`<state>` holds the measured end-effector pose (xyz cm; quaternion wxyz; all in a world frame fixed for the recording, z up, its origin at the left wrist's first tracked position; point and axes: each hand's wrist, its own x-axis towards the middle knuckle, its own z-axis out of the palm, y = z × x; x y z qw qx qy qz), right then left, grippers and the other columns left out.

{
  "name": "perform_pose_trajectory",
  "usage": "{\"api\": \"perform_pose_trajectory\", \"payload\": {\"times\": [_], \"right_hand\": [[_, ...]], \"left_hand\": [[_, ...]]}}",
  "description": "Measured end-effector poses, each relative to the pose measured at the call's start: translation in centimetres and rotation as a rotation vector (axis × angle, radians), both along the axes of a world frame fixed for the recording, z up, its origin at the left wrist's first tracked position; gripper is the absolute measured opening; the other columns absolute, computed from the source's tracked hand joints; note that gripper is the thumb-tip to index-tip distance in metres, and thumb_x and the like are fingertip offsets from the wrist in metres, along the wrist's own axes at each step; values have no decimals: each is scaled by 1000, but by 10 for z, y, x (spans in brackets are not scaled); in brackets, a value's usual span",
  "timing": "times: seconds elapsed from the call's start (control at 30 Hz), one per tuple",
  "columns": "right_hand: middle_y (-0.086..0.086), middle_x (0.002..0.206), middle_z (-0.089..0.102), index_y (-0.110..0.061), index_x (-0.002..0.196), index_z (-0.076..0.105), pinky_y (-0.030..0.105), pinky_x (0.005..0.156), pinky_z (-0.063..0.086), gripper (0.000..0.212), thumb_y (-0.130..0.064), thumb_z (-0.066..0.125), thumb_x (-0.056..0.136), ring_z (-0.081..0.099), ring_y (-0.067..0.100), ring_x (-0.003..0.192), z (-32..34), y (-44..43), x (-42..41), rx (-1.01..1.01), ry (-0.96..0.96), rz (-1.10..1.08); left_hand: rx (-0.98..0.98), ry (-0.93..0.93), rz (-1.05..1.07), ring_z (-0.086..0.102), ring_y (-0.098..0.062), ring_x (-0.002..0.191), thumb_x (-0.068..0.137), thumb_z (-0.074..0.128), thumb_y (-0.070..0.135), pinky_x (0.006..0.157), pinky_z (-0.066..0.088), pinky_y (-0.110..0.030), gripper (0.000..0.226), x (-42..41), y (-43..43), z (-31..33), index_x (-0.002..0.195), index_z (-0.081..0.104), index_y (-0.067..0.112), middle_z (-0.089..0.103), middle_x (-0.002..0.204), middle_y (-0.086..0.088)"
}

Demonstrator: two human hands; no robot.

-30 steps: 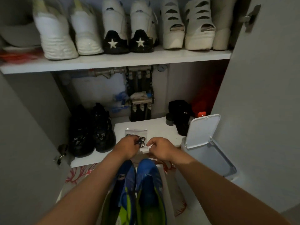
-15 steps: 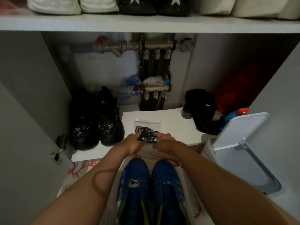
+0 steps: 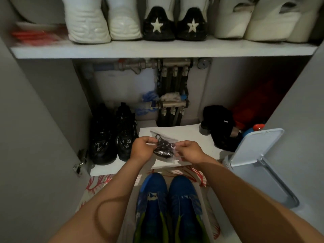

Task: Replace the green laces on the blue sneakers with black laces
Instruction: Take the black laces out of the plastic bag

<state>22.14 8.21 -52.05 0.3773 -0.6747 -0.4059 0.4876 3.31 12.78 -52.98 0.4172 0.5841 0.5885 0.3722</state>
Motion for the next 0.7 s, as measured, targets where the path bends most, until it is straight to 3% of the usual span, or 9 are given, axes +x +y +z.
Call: {"api": "perform_pose_trajectory", "payload": {"times": [0.07,0.17,0.33,0.4,0.47,0.53,0.6,0.7], "right_hand": [[16,102,70,-14,119,60,33,69,59,25,-8,62,94,68,22,83,16,-12,0,-19,81,-52],[15,112,65,-18,137,45,27,59,54,48,-11,64,94,67,23,88,39,-31,1,-62,79,-64],[13,139,47,-28,155,19,39,78,51,73,-28,61,96,61,30,111,61,-72,-8,-131,125,-6],[12,152,40,-32,157,12,40,82,49,75,-31,58,97,60,32,116,68,-86,-17,-139,197,29],[8,146,50,-33,156,17,38,79,50,70,-32,58,98,64,31,112,78,-99,-25,-107,233,68],[7,121,65,-24,143,42,32,68,49,51,-29,61,97,68,25,94,86,-106,-29,-48,235,52],[8,97,66,-13,119,64,26,52,44,25,-21,62,96,62,18,68,97,-120,-32,15,271,22],[6,85,64,-14,107,71,22,45,41,15,-18,66,94,57,11,53,110,-142,-36,39,213,35]], "left_hand": [[15,-39,-35,69,-15,89,83,72,-2,84,54,-26,25,-7,-13,12,82,71,23,72,90,2],[49,-91,-59,68,-15,88,83,68,-11,82,54,-22,35,-17,-34,34,79,71,24,73,88,1],[25,-208,-112,69,-10,74,82,69,-13,63,52,-13,27,-30,-76,81,79,72,13,73,77,0],[26,-233,-162,71,-10,71,83,64,-16,61,52,-13,25,-34,-95,98,82,70,8,73,76,-4],[40,-239,-197,72,-11,71,86,55,-20,62,53,-15,29,-40,-114,113,85,69,5,73,79,-8],[70,-191,-206,71,-9,72,86,53,-20,61,52,-15,33,-45,-126,118,85,69,8,72,81,-7],[119,-118,-190,68,-11,74,85,54,-20,62,51,-15,38,-52,-140,123,82,70,14,72,80,-3],[182,-5,-171,67,-15,82,85,48,-19,73,54,-21,46,-61,-154,126,81,69,21,72,84,1]]}}
